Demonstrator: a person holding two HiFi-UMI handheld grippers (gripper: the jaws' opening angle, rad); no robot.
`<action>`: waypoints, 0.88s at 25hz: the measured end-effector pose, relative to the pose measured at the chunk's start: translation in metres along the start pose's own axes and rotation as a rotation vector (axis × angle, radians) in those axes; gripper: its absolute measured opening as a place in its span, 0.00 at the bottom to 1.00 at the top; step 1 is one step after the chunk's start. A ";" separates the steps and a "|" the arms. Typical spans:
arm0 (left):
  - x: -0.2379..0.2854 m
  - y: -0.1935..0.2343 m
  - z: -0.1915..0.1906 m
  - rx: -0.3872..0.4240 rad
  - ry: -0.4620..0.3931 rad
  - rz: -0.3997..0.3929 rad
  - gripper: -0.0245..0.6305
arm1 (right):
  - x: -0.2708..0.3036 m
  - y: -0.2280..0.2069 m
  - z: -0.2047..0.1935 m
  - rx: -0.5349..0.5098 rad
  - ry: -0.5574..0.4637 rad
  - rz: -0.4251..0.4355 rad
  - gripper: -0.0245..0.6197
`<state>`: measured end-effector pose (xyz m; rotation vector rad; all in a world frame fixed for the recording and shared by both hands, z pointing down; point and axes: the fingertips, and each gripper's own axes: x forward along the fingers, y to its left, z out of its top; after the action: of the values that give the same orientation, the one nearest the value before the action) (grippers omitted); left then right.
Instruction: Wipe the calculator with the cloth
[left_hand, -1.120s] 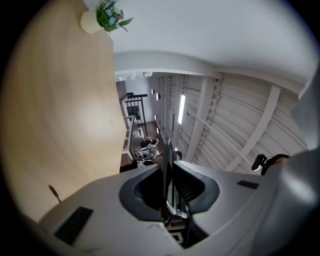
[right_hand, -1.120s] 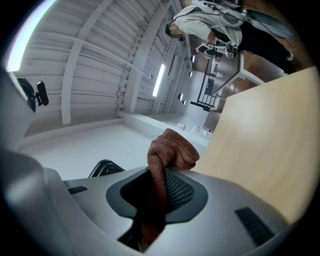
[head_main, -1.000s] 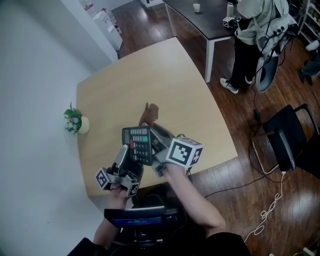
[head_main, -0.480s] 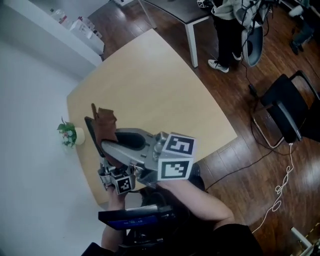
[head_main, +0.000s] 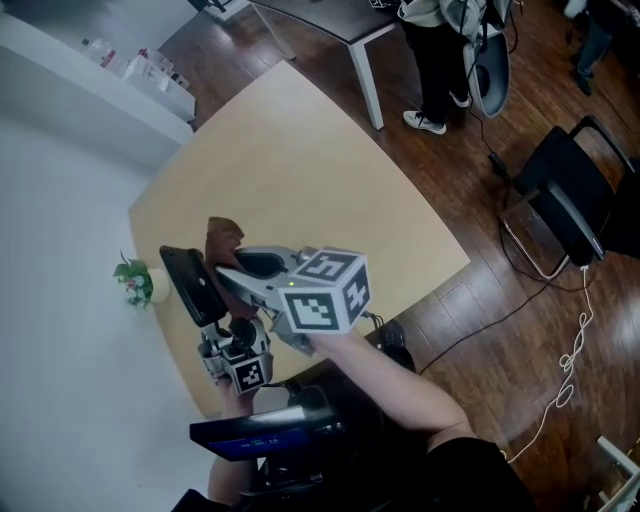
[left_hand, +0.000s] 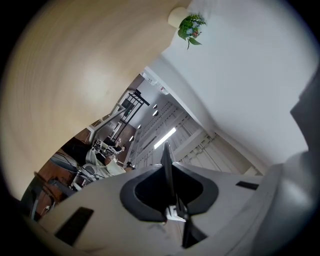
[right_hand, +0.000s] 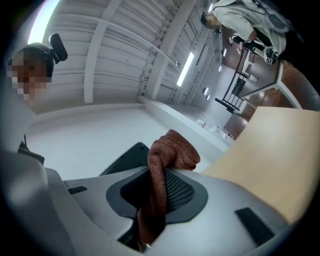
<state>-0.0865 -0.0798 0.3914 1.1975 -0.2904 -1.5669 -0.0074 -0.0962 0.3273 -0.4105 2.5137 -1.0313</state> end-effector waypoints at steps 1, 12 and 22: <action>0.000 0.001 -0.001 -0.001 0.005 0.002 0.11 | -0.001 0.012 0.013 -0.013 -0.038 0.038 0.16; -0.005 0.000 -0.004 -0.009 -0.006 -0.016 0.11 | 0.014 -0.031 -0.019 -0.009 0.098 -0.087 0.16; -0.002 -0.009 0.006 0.028 -0.054 -0.048 0.11 | -0.010 0.084 0.039 0.006 -0.132 0.254 0.16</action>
<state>-0.0975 -0.0769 0.3888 1.1923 -0.3218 -1.6440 0.0090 -0.0575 0.2440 -0.1467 2.3695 -0.8834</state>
